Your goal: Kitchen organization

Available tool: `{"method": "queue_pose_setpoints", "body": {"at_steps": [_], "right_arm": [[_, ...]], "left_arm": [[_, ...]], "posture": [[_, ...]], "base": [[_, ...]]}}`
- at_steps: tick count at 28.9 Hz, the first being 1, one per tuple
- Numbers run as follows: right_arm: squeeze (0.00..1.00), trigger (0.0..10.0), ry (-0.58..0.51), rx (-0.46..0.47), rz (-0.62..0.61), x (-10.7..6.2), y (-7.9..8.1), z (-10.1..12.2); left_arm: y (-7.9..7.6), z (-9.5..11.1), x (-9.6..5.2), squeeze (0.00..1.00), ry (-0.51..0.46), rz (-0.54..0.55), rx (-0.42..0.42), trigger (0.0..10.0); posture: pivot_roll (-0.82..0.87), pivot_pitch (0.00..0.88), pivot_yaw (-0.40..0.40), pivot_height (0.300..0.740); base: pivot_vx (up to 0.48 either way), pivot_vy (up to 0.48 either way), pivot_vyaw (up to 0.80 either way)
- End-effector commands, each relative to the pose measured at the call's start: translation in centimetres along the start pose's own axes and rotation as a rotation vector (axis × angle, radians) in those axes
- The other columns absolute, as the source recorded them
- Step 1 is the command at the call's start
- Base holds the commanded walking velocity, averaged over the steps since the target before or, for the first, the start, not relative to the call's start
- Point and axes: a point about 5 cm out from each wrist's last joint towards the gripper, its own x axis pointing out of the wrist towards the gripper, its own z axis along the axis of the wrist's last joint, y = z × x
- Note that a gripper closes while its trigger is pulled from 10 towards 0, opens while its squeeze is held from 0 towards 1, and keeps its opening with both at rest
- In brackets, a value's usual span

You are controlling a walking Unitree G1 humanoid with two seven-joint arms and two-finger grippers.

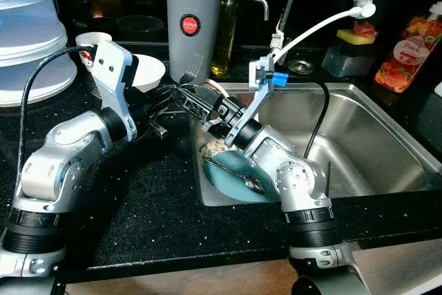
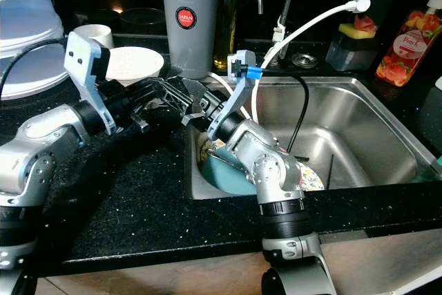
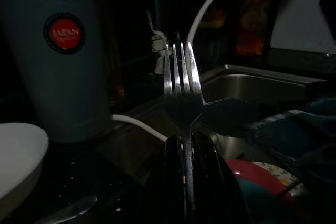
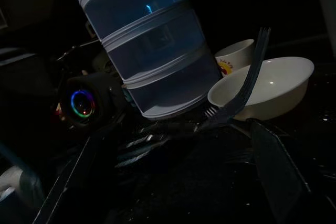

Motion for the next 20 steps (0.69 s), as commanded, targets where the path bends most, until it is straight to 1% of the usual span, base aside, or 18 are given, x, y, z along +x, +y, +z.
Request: {"method": "queue_pose_setpoints", "body": {"at_steps": [1,4,8,9,10,11,20], "right_arm": [[0.0,10.0,-0.002,0.028,-0.011,-0.1,-0.1,-0.1],[0.0,10.0,-0.027,0.066,-0.033,0.0,-0.4,0.1],[0.0,10.0,-0.029,0.082,-0.057,-0.1,-0.6,0.1],[0.0,3.5,-0.032,0.092,-0.065,-0.1,-0.8,0.1],[0.0,3.5,-0.035,0.098,-0.071,-0.1,-0.9,0.1],[0.0,0.0,-0.039,0.108,-0.076,-0.1,-1.0,0.1],[0.0,0.0,-0.048,0.126,-0.079,-0.3,-1.2,0.2]], "left_arm": [[-0.8,-0.1,0.2,0.0,0.003,-0.049,-0.009,0.0],[-1.4,-0.3,0.1,0.0,0.015,-0.091,0.005,0.0],[-1.7,-0.3,0.1,0.0,0.017,-0.113,0.006,0.0],[-1.8,-0.3,0.1,0.0,0.017,-0.114,0.005,0.0],[-1.8,-0.3,0.1,0.0,0.017,-0.114,0.005,0.0],[-1.8,-0.3,0.1,0.0,0.016,-0.114,0.004,0.0],[-1.9,-0.5,0.1,0.0,0.026,-0.128,0.008,0.0]], "posture": [[0.09,0.094,-0.056,0.74],[0.09,0.088,-0.055,0.74],[0.09,0.082,-0.056,0.74],[0.09,0.078,-0.057,0.74],[0.09,0.078,-0.057,0.74],[0.09,0.078,-0.057,0.74],[0.09,0.066,-0.058,0.74]], "base": [[0.0,0.0,0.0],[0.0,0.0,0.0],[0.0,0.0,0.0],[0.0,0.0,0.0],[0.0,0.0,0.0],[0.0,0.0,0.0],[0.0,0.0,0.0]]}}
